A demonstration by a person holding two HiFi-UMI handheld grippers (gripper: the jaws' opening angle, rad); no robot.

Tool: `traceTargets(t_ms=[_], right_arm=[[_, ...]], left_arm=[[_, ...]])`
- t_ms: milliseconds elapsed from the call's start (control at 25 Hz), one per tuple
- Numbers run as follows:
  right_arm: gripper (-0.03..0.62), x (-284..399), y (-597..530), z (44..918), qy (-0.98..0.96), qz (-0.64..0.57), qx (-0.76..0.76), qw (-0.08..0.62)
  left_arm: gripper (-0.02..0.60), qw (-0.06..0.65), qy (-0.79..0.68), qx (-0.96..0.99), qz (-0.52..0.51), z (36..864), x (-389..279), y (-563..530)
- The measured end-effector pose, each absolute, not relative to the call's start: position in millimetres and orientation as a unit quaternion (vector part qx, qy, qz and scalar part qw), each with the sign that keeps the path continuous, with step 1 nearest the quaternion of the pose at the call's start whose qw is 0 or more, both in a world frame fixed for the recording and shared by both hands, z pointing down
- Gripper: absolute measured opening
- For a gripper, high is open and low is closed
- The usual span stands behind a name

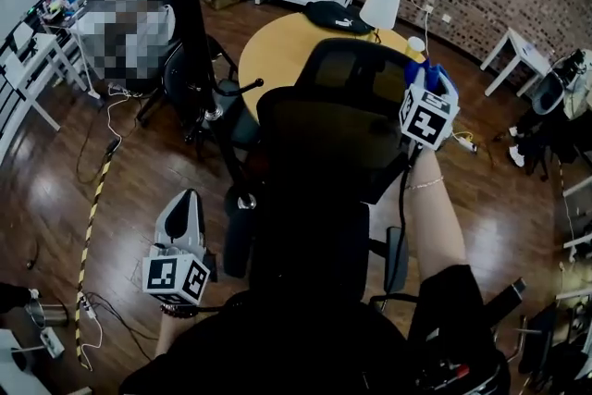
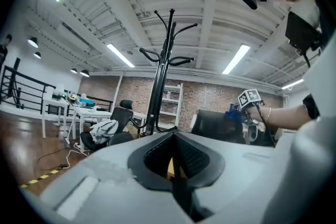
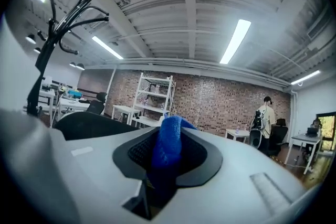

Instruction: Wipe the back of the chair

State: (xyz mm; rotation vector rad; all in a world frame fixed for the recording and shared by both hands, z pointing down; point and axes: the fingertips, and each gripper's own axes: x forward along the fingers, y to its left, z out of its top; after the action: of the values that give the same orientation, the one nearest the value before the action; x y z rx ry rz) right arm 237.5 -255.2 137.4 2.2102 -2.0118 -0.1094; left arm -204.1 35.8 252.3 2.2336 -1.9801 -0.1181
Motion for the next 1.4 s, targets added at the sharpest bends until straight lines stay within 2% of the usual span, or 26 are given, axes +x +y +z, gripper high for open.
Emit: traceTargets(t_ms=[160,440,1000,1400], right_arm=[[0.089,207.7,-278.8,148.6,-0.681,-0.04,0.724,0.104],[0.089,181.9,-302.0,162.9,-0.68,-0.035,0.719,0.139],[0.089,55.1,-314.5,153.9,-0.768,-0.061,0.626,0.121],[0.089,-14.8,-290.1,149.4,-0.81,-0.081,0.572,0.103]], left_arm=[[0.008,0.077,-0.672,0.735,-0.035,254.5,-220.6,37.7],[0.008,0.098,-0.654,0.749,-0.04,258.7,-204.1,37.3],[0.008,0.083,-0.703,0.704,-0.048,247.9,-242.4,64.1],[0.008,0.095,-0.685,0.721,-0.047,259.3,-231.9,54.6]])
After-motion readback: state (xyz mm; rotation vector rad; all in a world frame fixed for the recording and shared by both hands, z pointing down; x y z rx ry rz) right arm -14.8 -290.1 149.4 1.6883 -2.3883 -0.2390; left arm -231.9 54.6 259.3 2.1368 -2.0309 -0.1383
